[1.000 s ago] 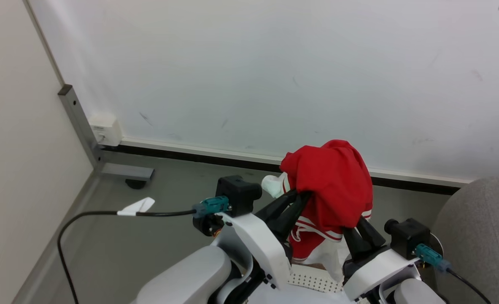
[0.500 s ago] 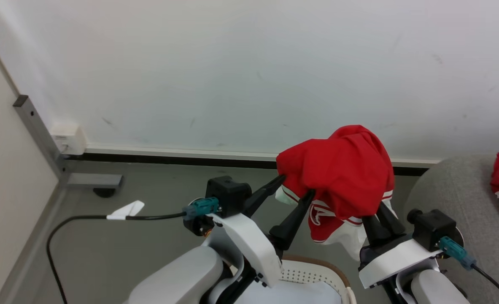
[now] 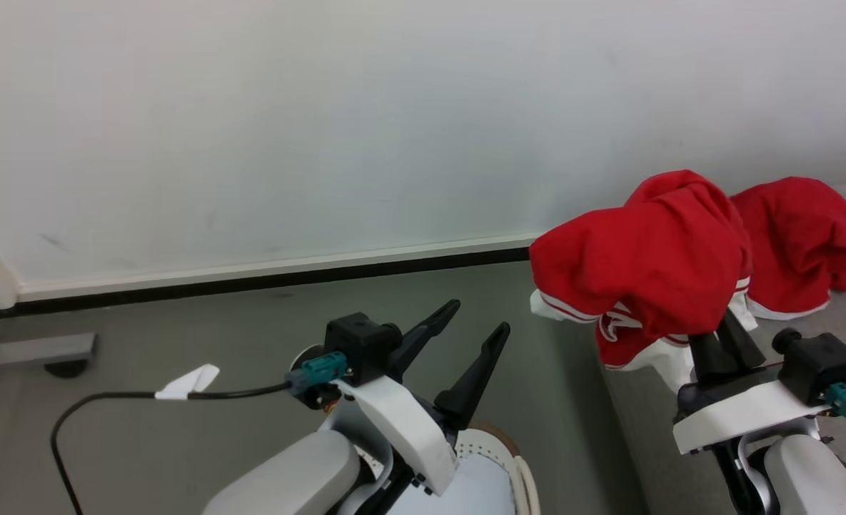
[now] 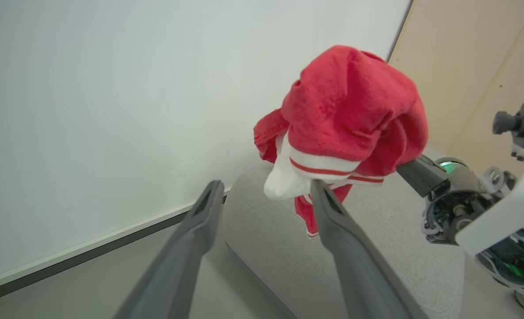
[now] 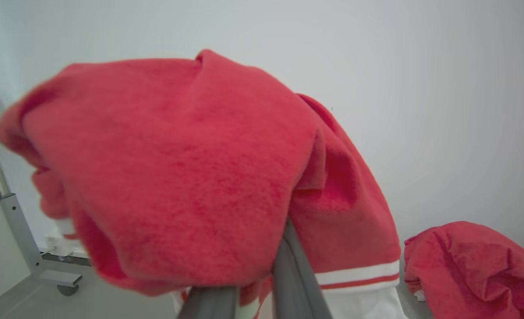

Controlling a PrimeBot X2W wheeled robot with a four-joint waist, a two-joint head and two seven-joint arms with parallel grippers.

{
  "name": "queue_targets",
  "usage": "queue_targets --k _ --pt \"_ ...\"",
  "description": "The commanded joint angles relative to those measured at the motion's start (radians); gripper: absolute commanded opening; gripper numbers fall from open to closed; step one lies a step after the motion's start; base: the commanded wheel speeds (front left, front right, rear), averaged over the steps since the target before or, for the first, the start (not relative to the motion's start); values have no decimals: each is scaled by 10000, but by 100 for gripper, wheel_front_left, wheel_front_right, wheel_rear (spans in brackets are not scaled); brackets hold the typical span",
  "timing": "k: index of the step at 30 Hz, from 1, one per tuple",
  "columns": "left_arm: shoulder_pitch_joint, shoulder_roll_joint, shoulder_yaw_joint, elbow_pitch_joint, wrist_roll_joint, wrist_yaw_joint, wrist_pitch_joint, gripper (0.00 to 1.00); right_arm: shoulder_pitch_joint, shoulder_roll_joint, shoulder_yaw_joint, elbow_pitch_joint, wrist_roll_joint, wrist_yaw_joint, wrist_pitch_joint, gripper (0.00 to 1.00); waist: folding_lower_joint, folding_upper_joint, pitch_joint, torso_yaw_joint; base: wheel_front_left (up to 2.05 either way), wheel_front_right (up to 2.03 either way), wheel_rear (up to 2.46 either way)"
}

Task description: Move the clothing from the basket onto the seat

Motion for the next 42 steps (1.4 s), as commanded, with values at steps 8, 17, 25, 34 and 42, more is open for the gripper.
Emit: queue_targets --k 8,17,25,34,42 --pt "27 283 5 -212 437 29 -280 100 492 -87 -955 -906 -339 -23 168 0 -1 -1 618 -1573 0 0 0" --pt "161 414 -79 -297 546 -141 -464 100 932 138 -1425 -1608 -497 -23 352 0 -1 -1 865 -2581 0 0 0" --pt "192 323 -203 -206 634 -186 -526 100 1057 198 -1524 -1776 -520 -23 393 0 -1 -1 909 -2910 0 0 0" --pt "-15 304 -265 -225 692 -282 -528 100 889 31 -1849 -1872 -495 -23 441 0 -1 -1 1112 -2661 0 0 0" --pt "-491 653 -93 -504 805 -334 -373 100 178 -455 -2678 -2223 -526 -23 843 0 -1 -1 1898 -2214 0 0 0"
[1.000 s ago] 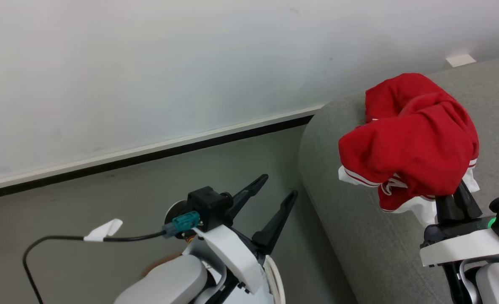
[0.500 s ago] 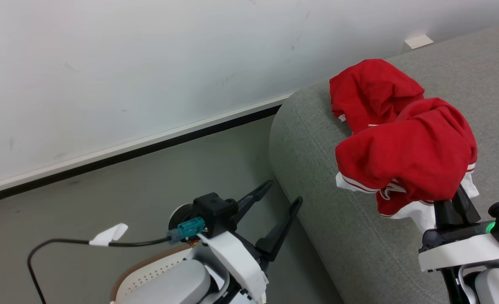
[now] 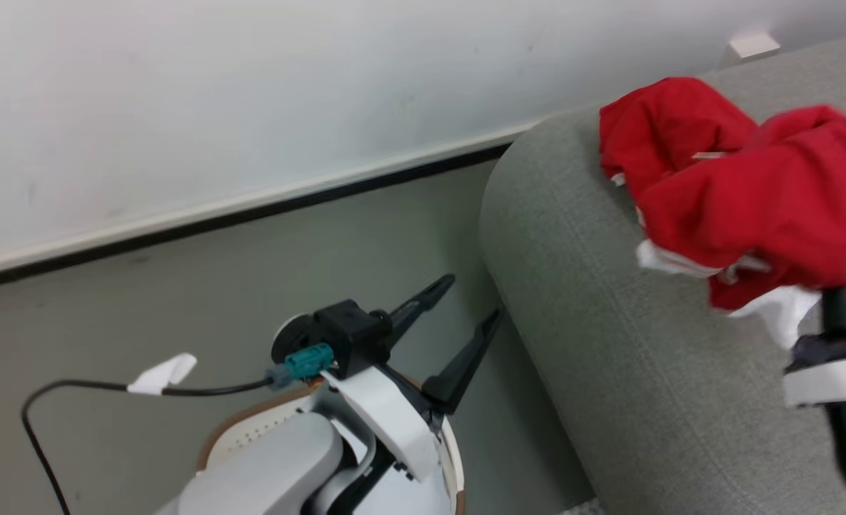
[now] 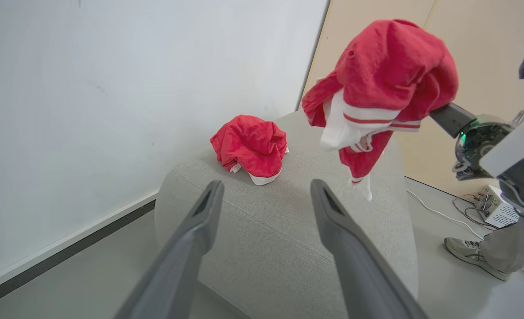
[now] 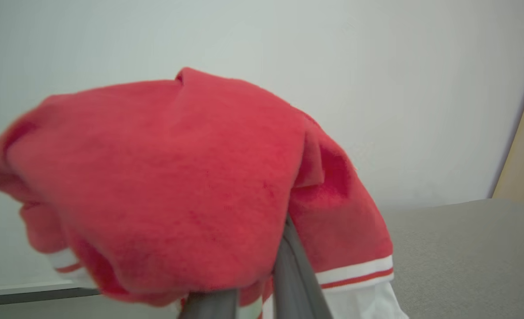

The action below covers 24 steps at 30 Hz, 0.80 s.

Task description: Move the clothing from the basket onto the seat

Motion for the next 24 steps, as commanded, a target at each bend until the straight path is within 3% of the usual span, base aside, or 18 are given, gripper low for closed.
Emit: queue_targets --k 1,13,24 --pt "-153 118 36 -110 126 -18 51 100 -353 -200 -244 -151 29 -23 131 0 -1 -1 396 237 0 0 0" --pt "-960 788 256 -779 395 -68 460 100 -2115 -1353 -2273 -255 41 -23 1526 0 -1 -1 2444 1001 0 0 0" --pt "-1810 1215 682 -1194 508 -152 483 100 -3567 -2159 -4123 1322 -81 -23 2745 0 -1 -1 4274 1701 0 0 0"
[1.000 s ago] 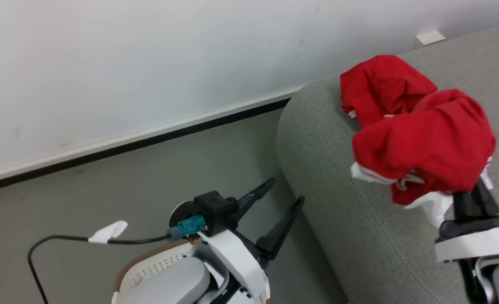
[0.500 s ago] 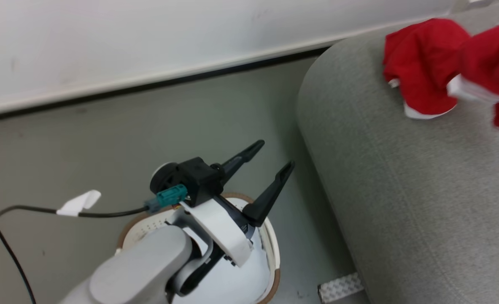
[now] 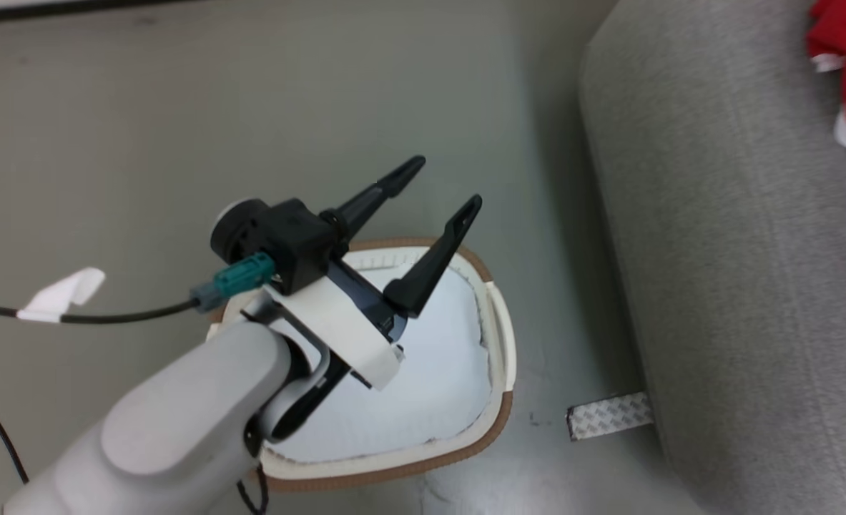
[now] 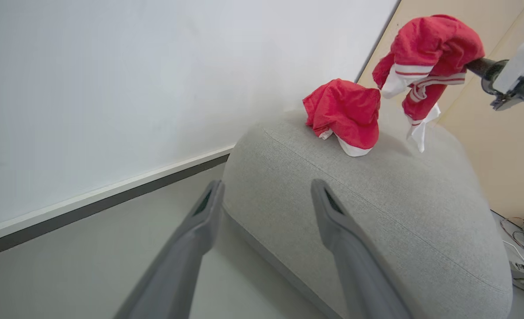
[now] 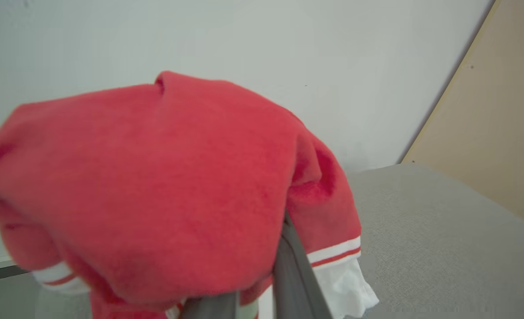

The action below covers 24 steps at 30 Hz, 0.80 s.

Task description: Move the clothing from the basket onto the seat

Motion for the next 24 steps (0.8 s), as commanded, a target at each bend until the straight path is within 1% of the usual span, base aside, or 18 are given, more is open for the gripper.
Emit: queue_targets --k 1,5,9,15,18,20,22,23,24 --pt "-154 94 51 -21 80 -32 -43 100 -179 -76 -121 201 48 -23 58 0 -3 0 495 326 0 0 0" --pt "-404 129 168 -52 120 -69 -81 100 -469 -489 -430 1234 -130 -23 374 0 -3 0 971 510 0 0 0" --pt "-593 116 203 -24 172 -173 -163 100 -643 -857 -526 2289 -283 -23 987 0 -3 0 1295 688 0 0 0" --pt "-687 18 230 161 172 -245 -315 100 -713 -1273 68 3213 -501 -23 1788 0 -3 0 1432 819 0 0 0" --pt "-676 -29 208 236 167 -287 -377 100 -719 -1328 247 3620 -586 -23 2458 0 -3 0 1396 842 0 0 0" --pt "-664 -57 206 309 151 -297 -424 100 -741 -1366 164 3771 -611 -23 2641 0 -3 0 1344 867 0 0 0" --pt "-617 -97 202 381 117 -317 -473 100 -685 -1356 162 3818 -642 -23 2712 45 -3 0 1250 883 0 0 0" --pt "-583 -112 205 426 96 -320 -491 100 -663 -1322 203 3789 -629 -23 2689 91 -3 0 1193 877 0 0 0" --pt "-544 -128 198 463 73 -318 -499 100 -622 -1271 275 3759 -571 -23 2747 100 -3 0 1134 871 0 0 0"
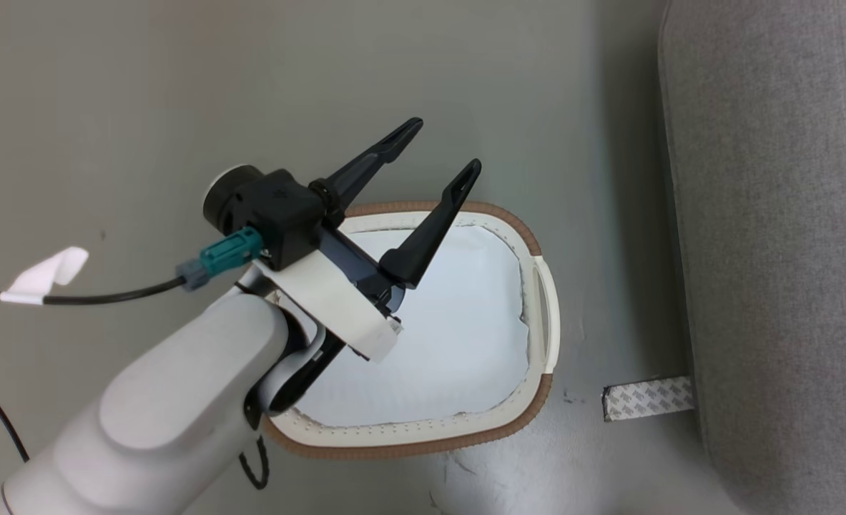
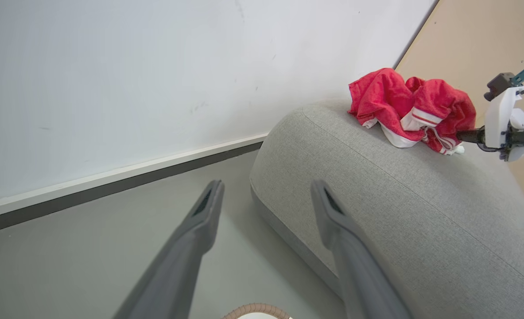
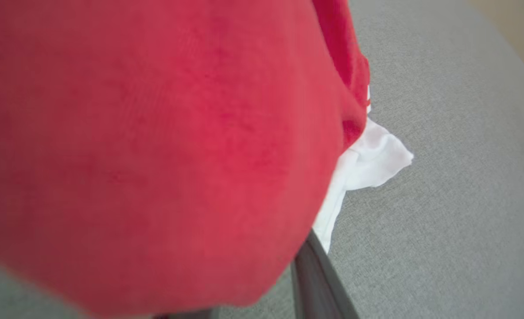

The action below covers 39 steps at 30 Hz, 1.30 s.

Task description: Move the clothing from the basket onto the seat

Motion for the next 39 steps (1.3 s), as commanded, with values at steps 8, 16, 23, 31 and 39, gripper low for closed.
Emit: queue_targets --k 8,16,23,31,39 --pt "458 -143 -8 432 -126 28 -209 100 639 37 578 -360 352 -23 386 100 -1 0 -1160 -153 0 0 0" --pt "1206 -223 162 845 -399 199 -347 100 1522 -595 1378 -1366 1055 -23 666 100 -1 0 -2984 -283 0 0 0" --pt "1945 -287 508 968 -556 446 -417 100 1931 -1100 2004 -2641 1570 -23 432 100 -1 0 -4472 -38 0 0 0" --pt "2879 -315 1029 1057 -648 864 -427 100 2251 -1101 3199 -4250 2088 -23 321 100 -1 0 -6039 625 0 0 0" --pt "3833 47 1795 993 -724 1338 -431 100 2561 -41 3968 -4970 2364 -23 -495 100 -1 0 -6709 1267 0 0 0"
